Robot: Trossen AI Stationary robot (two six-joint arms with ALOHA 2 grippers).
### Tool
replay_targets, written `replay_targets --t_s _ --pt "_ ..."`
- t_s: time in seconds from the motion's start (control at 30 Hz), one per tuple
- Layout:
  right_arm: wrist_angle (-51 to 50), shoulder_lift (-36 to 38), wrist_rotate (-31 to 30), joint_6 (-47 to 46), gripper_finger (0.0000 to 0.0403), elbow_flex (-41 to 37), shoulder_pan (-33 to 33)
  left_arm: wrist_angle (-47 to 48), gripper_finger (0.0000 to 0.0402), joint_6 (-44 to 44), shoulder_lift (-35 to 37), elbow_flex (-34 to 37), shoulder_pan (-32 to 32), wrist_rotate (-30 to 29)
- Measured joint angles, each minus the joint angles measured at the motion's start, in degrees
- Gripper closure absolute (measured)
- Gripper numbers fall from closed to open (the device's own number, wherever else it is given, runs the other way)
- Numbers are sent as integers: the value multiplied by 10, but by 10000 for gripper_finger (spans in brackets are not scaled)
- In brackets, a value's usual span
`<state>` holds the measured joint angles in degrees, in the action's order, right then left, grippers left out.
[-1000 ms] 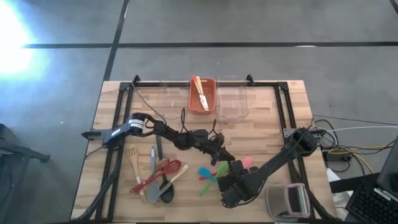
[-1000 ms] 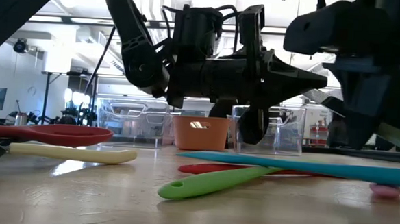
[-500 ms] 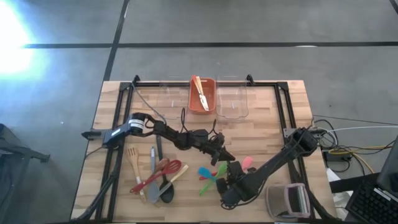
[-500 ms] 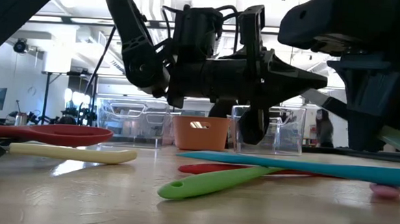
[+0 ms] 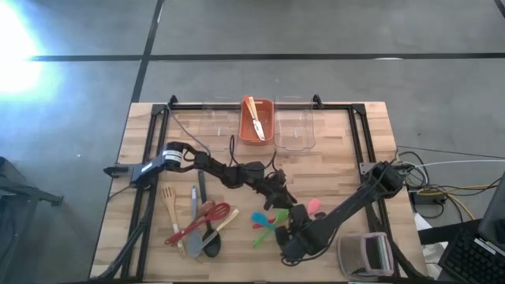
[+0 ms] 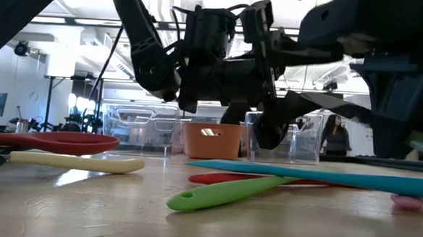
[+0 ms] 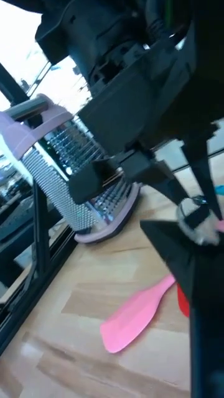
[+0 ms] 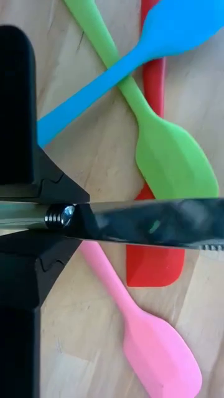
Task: Pick & Place Kitchen Items
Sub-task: Put the green table knife into the orange bin
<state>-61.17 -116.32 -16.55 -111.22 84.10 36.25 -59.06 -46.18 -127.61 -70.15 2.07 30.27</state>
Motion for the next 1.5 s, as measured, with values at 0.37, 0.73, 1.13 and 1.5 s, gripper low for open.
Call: replay_targets --t_s 0.37,0.73,1.13,1.5 --pt "-50 47 -28 -29 379 0 19 -3 118 -3 41 28 -26 81" --pt "-136 95 -32 -52 379 0 32 -3 123 60 182 147 -32 27" --pt "-128 157 -95 87 379 -2 -35 -1 124 186 423 372 -31 -128" --pt "51 238 -120 392 379 -5 -169 0 124 322 652 554 -31 -208"
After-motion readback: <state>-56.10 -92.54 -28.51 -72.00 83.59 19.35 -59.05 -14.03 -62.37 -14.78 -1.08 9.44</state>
